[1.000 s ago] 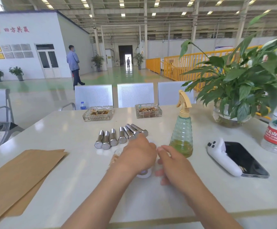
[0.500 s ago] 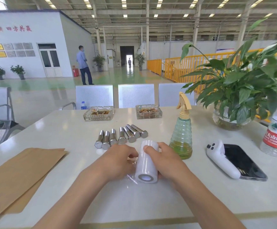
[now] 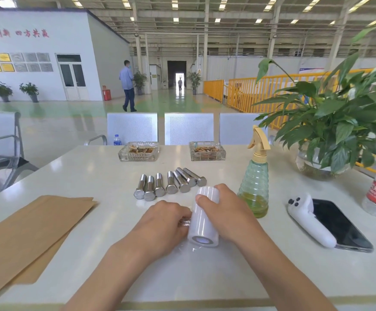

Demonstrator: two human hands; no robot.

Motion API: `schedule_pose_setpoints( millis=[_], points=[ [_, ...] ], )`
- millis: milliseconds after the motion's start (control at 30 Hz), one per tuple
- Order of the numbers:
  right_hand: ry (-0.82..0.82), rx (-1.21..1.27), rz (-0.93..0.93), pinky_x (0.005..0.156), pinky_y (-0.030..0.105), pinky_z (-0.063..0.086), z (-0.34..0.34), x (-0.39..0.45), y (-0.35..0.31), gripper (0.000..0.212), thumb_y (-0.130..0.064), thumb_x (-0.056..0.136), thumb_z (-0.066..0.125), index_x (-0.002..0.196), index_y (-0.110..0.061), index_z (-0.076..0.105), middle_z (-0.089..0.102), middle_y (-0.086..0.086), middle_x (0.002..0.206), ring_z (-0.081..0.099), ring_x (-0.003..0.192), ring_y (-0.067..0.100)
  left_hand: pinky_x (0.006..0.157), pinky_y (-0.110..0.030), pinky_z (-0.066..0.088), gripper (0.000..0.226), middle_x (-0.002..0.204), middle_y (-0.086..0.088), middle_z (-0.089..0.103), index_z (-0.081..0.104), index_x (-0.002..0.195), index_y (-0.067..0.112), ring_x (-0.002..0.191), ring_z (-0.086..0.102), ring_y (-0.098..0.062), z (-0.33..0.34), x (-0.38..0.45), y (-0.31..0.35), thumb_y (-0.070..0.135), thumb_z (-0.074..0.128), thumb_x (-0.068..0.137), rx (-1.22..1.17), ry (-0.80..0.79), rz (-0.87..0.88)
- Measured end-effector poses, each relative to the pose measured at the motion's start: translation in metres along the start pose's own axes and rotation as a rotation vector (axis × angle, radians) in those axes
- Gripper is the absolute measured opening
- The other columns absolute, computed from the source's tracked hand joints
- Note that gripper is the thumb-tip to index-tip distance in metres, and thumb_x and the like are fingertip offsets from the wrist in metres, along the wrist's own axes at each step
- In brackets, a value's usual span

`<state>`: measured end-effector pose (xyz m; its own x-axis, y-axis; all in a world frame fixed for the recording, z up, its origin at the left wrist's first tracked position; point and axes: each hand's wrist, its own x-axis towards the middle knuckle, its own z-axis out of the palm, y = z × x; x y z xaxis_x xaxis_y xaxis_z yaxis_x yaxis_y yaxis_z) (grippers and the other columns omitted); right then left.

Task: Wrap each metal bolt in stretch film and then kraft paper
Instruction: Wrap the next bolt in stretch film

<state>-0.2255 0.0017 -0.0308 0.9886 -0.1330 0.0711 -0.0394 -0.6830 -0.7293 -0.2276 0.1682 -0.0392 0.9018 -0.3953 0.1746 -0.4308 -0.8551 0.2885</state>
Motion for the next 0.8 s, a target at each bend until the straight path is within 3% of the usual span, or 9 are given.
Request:
schedule_pose_setpoints(
  millis=[133,200,300,500,667,733,800],
  points=[
    [-0.016,-0.063,-0.022,0.087,0.039,0.049,-0.004,0.006,-0.011,0.044,-0.056,0.093,0.055,0.127,-0.028,0.052,0.066,0.003,0.117,0.06,0.107,0.029,0.07,-0.037,0.046,0.019,0.072,-0.002,0.062,0.056,0.074,0.025,0.071,0.051,-0.022,0.0,-0.004,-0.001,0.021,0.054,0.093,-0.022,0.018,0.017],
    [-0.022,-0.09,-0.034,0.08,0.036,0.044,-0.008,0.009,-0.017,0.043,-0.054,0.092,0.055,0.127,-0.031,0.051,0.063,0.0,0.112,0.057,0.101,0.028,0.07,-0.038,0.045,0.019,0.069,-0.001,0.056,0.052,0.075,0.023,0.069,0.046,-0.022,0.001,-0.004,-0.002,0.022,0.054,0.094,-0.017,0.038,0.03],
    [-0.07,-0.129,-0.037,0.08,0.035,0.044,-0.01,0.011,-0.022,0.046,-0.053,0.091,0.057,0.132,-0.034,0.049,0.059,0.0,0.109,0.057,0.102,0.028,0.072,-0.039,0.044,0.022,0.07,0.002,0.049,0.047,0.075,0.024,0.073,0.044,-0.024,0.007,-0.004,-0.001,0.025,0.051,0.097,0.075,0.057,0.031],
    [-0.06,-0.203,0.022,0.08,0.034,0.046,-0.023,0.022,-0.023,0.052,-0.049,0.086,0.062,0.134,-0.036,0.047,0.055,0.001,0.108,0.056,0.101,0.028,0.073,-0.034,0.036,0.013,0.094,-0.001,0.065,0.052,0.087,0.032,0.092,0.053,-0.026,0.009,-0.006,0.003,0.028,0.05,0.098,0.16,0.078,0.008],
    [0.01,-0.558,0.019,0.055,0.029,0.028,-0.037,0.018,-0.011,0.043,-0.048,0.089,0.054,0.129,-0.038,0.043,0.046,-0.008,0.082,0.055,0.082,0.025,0.07,-0.034,0.033,0.015,0.081,0.001,0.055,0.047,0.08,0.028,0.085,0.049,-0.026,0.01,-0.003,0.001,0.027,0.054,0.093,0.146,0.073,0.025],
    [0.015,-0.625,0.021,0.057,0.031,0.029,-0.039,0.014,-0.004,0.04,-0.044,0.093,0.05,0.131,-0.037,0.043,0.049,-0.005,0.089,0.053,0.087,0.026,0.069,-0.034,0.035,0.018,0.078,0.003,0.051,0.045,0.078,0.026,0.082,0.048,-0.024,0.009,-0.001,-0.001,0.027,0.056,0.092,0.151,0.054,0.044],
    [0.002,-0.685,0.03,0.067,0.033,0.033,-0.039,0.01,0.001,0.041,-0.041,0.097,0.047,0.138,-0.037,0.04,0.053,0.001,0.107,0.054,0.098,0.028,0.07,-0.033,0.041,0.008,0.083,0.002,0.06,0.057,0.087,0.02,0.086,0.055,-0.023,0.004,0.002,-0.004,0.027,0.057,0.092,0.159,0.009,0.072]
  ],
)
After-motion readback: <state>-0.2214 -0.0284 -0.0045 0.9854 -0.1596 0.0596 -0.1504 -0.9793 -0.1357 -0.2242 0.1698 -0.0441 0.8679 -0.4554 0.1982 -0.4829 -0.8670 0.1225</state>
